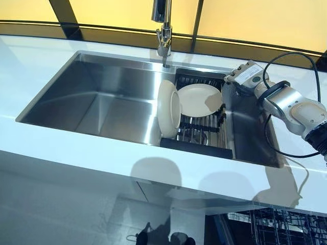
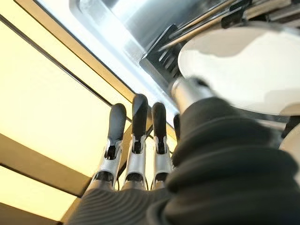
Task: Take plates into dishwasher
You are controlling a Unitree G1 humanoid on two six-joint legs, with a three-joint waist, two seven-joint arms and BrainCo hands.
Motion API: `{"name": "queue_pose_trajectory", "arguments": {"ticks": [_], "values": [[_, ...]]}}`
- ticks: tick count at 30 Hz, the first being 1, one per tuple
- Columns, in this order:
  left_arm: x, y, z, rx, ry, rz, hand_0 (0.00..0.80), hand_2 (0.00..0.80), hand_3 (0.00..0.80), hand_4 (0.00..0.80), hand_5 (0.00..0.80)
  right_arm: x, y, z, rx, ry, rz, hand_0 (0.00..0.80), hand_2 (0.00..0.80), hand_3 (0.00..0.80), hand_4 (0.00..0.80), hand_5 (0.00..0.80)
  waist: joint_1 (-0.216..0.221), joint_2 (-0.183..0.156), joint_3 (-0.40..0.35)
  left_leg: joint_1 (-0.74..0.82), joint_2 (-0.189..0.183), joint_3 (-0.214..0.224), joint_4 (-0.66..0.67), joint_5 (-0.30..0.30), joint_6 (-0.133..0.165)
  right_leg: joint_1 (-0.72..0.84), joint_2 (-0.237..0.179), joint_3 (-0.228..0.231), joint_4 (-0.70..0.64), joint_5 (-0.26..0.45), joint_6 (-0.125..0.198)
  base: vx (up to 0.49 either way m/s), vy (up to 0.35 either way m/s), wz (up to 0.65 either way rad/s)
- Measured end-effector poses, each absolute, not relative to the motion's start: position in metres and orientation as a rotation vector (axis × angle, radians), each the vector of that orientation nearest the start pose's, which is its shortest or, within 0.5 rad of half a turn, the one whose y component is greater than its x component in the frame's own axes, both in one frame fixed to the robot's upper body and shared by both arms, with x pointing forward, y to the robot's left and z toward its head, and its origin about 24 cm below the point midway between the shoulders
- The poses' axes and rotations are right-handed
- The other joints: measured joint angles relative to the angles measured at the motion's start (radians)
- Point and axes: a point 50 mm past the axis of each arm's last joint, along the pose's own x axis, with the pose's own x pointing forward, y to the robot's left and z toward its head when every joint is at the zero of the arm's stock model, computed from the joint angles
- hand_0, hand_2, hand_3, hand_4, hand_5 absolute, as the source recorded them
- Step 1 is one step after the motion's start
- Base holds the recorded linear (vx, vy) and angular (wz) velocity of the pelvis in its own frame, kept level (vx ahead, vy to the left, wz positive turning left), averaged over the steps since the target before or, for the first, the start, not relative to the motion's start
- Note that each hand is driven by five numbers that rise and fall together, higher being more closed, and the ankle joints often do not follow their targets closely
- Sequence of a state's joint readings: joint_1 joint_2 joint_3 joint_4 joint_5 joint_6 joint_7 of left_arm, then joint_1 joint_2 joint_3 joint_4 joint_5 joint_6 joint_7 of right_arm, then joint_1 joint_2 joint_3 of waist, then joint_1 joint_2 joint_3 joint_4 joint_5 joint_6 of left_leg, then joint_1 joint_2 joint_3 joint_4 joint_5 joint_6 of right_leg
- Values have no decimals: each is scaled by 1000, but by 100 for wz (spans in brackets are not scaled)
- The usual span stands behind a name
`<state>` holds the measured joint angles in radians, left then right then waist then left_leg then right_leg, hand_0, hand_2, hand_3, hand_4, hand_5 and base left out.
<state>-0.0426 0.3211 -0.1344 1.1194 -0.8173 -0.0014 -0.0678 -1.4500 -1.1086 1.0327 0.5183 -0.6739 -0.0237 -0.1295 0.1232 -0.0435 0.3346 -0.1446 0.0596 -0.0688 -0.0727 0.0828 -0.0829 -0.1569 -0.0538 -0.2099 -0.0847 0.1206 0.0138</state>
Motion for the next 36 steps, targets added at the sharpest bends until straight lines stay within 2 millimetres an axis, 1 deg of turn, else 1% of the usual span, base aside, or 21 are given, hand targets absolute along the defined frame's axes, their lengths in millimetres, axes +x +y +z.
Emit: {"name": "queue_pose_trajectory", "arguments": {"ticks": [4, 9, 12, 15, 18, 22, 29, 36], "values": [[131, 256, -141, -403, 966, 424, 0, 0, 0, 0, 0, 367, -211, 344, -2065, -538, -188, 0, 0, 0, 0, 0, 1, -7, -6, 11, -1, 7, 0, 0, 1, 7, -1, 6, 0, 2, 0, -10, 22, -4], [130, 253, -142, -407, 971, 426, 0, 0, 0, 0, 0, 373, -200, 326, -2009, -501, -87, 0, 0, 0, 0, 0, 3, -6, -16, 12, 0, 7, 1, 2, 0, 9, -1, 6, 0, 3, 1, 0, 0, 0], [130, 251, -142, -411, 972, 425, 0, 0, 0, 0, 0, 375, -195, 320, -1980, -490, -49, 0, 0, 0, 0, 0, 4, -4, -17, 11, 0, 7, 1, 3, 0, 8, -1, 6, 0, 4, 1, 0, 0, 0], [130, 249, -143, -415, 973, 423, 0, 0, 0, 0, 0, 377, -194, 316, -1960, -463, -33, 0, 0, 0, 0, 0, 5, -4, -17, 10, 0, 7, 1, 3, 0, 6, -1, 6, 0, 5, 0, 0, 0, 0], [130, 248, -143, -418, 973, 421, 0, 0, 0, 0, 0, 379, -190, 308, -1943, -447, -5, 0, 0, 0, 0, 0, 4, -2, -18, 7, 0, 7, 1, 3, 0, 3, -1, 6, 0, 5, 0, 0, 0, 0], [130, 246, -144, -422, 974, 419, 0, 0, 0, 0, 0, 380, -187, 306, -1927, -438, 19, 0, 0, 0, 0, 0, 7, 5, -22, -3, 0, 7, 1, 3, 0, -6, -1, 6, 0, 5, -1, 0, 0, 0], [131, 246, -143, -422, 963, 418, 0, 0, 0, 0, 0, 383, -184, 298, -1915, -423, 31, 0, 0, 0, 0, 0, 9, 5, -22, -7, 0, 8, 1, 4, 0, -11, -1, 6, 0, 5, -1, 0, 0, 0], [131, 246, -143, -423, 957, 416, 0, 0, 0, 0, 0, 384, -183, 298, -1909, -412, 18, 0, 0, 0, 0, 0, 16, 8, -21, -26, 0, 7, 4, 7, -1, -29, -1, 5, 0, 8, -3, 0, 0, 0]]}}
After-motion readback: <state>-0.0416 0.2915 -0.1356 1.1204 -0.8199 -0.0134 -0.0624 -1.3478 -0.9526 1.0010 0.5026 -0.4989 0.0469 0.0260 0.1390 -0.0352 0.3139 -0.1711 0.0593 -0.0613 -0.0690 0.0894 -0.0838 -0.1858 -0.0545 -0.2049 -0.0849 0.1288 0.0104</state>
